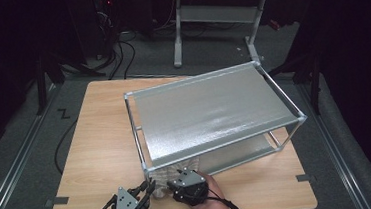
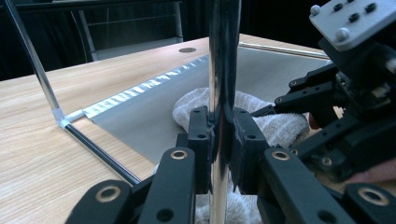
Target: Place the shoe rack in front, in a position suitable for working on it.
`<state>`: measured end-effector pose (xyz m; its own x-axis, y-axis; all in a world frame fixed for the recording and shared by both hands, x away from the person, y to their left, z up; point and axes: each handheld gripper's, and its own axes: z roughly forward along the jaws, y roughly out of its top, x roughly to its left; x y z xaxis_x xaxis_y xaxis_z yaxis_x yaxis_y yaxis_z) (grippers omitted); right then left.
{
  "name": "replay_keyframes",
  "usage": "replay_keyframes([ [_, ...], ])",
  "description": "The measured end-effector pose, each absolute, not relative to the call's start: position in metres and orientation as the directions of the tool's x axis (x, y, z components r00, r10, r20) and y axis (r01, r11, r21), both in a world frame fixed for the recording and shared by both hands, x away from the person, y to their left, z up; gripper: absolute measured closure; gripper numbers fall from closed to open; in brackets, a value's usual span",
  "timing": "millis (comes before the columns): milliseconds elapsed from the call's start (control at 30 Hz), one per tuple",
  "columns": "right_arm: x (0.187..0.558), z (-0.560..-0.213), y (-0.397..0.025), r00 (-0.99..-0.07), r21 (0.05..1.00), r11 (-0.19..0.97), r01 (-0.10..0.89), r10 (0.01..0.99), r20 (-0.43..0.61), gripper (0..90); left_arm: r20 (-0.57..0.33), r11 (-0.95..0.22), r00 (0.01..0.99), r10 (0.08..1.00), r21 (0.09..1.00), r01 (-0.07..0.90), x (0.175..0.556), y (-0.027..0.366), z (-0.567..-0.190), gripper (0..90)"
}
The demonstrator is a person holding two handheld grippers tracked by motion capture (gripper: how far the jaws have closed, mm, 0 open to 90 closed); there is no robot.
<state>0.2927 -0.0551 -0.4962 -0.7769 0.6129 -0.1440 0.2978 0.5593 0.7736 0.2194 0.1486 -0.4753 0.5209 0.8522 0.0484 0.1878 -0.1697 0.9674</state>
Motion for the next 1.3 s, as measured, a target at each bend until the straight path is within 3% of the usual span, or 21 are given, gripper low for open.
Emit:
replay_keyframes([
  [733, 0.290, -0.496, -0.053, -0.794, 0.767, 0.588, 0.256, 0.581, -0.181, 48.3, 0.052, -0.171, 0.520, 0.853, 0.968, 0.185, 0.219, 0.148, -0.475, 79.5],
  [1300, 0.302, -0.497, -0.073, -0.755, 0.757, 0.577, 0.306, 0.632, -0.177, 48.2, 0.059, -0.179, 0.521, 0.852, 0.967, 0.182, 0.219, 0.148, -0.475, 79.2],
])
